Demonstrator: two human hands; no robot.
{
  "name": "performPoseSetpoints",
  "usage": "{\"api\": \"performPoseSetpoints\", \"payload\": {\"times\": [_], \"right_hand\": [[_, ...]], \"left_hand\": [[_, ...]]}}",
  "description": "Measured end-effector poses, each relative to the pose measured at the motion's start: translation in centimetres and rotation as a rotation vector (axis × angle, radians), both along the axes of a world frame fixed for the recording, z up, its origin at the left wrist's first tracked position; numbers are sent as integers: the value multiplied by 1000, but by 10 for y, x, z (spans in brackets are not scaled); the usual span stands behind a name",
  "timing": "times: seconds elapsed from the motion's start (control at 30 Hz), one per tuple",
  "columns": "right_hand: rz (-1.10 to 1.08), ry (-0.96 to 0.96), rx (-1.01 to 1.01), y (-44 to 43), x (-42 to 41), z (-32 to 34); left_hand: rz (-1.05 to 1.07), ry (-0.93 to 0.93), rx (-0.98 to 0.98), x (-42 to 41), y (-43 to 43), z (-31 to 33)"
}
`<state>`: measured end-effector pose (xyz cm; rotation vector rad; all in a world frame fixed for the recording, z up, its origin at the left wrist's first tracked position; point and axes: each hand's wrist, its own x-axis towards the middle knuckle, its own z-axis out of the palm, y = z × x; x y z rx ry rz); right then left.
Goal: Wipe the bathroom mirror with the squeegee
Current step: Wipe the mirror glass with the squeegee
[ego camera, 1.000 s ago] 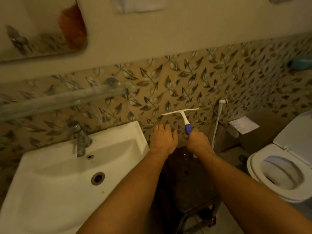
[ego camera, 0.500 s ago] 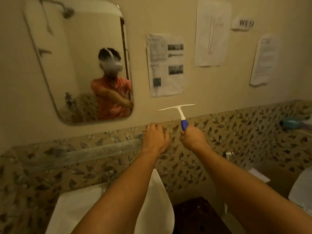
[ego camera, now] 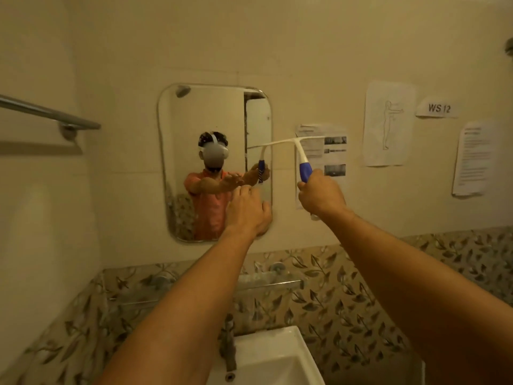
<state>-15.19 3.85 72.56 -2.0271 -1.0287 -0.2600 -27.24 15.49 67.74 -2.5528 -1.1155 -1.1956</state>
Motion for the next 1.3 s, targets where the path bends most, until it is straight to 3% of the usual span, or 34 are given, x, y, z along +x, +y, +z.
{"api": "performPoseSetpoints", "payload": {"times": [0.47,1.3], "right_hand": [[47,-77,161,58,-73,79],[95,-200,181,166,-45,125]], "left_hand": [[123,55,11,-90,66,37],[292,148,-37,-62,164,44]]}}
